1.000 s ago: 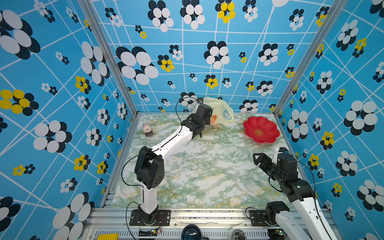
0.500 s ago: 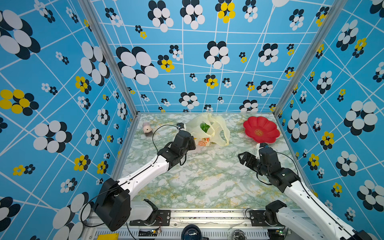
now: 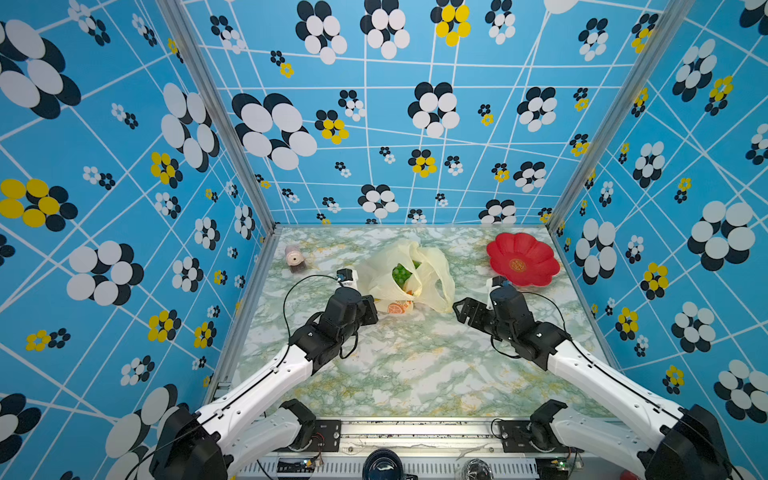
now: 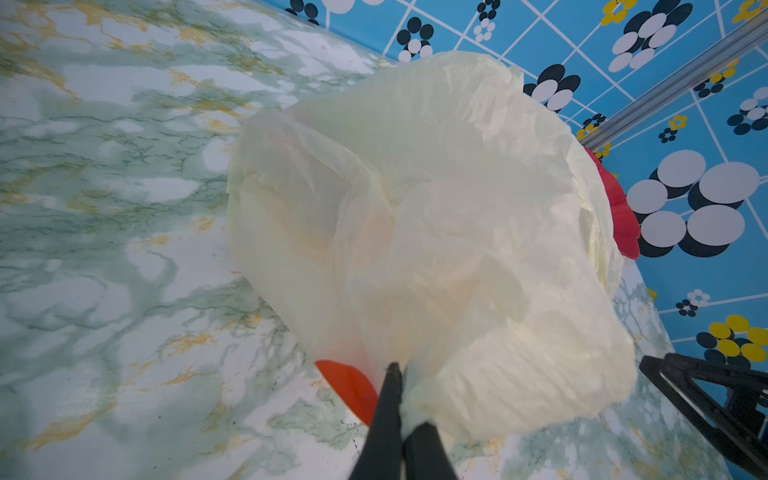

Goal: Take the fake fruits out of the plastic bag

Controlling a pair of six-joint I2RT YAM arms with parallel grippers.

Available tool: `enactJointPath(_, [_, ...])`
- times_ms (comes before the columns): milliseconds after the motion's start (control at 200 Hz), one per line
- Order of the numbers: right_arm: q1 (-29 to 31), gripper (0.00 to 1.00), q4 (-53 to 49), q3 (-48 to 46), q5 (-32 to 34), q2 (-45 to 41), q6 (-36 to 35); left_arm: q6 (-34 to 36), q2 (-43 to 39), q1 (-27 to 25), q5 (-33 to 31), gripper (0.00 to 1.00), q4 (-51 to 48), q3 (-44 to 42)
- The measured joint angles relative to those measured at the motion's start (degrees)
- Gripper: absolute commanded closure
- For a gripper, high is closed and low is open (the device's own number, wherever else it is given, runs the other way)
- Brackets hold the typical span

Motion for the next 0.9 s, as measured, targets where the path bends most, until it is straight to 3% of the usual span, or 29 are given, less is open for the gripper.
enactJointPath(275, [2.4, 0.08, 6.0, 8.3, 2.0, 14.6, -2.1, -0.7, -3.8, 0.0, 1.6, 1.0, -1.0, -1.8])
enactJointPath(350, [2.2, 0.21, 5.3, 12.5, 3.5, 20.0, -3.7, -0.7, -5.4, 0.0, 1.5, 1.0, -2.2, -1.9])
enactJointPath(460, [1.9, 0.55, 3.5, 18.1, 3.6, 25.6, -5.1, -0.7, -7.1, 0.3, 0.8, 1.0, -3.7, -2.0])
enactJointPath(580, [1.9, 0.8, 0.0, 21.2, 2.5, 25.8, -6.8, -0.7, -7.2, 1.2, 0.1, 1.0, -4.7, -2.8])
enactJointPath(710, [1.9, 0.93, -5.7, 21.4, 2.6, 19.5, -7.8, -0.7, -3.9, 1.5, 0.4, 1.0, -3.9, -2.8])
enactJointPath(900, [1.9, 0.97, -12.3, 20.9, 4.2, 6.9, -9.6, -1.2, 2.0, 1.5, 1.2, 1.0, -1.7, -2.9])
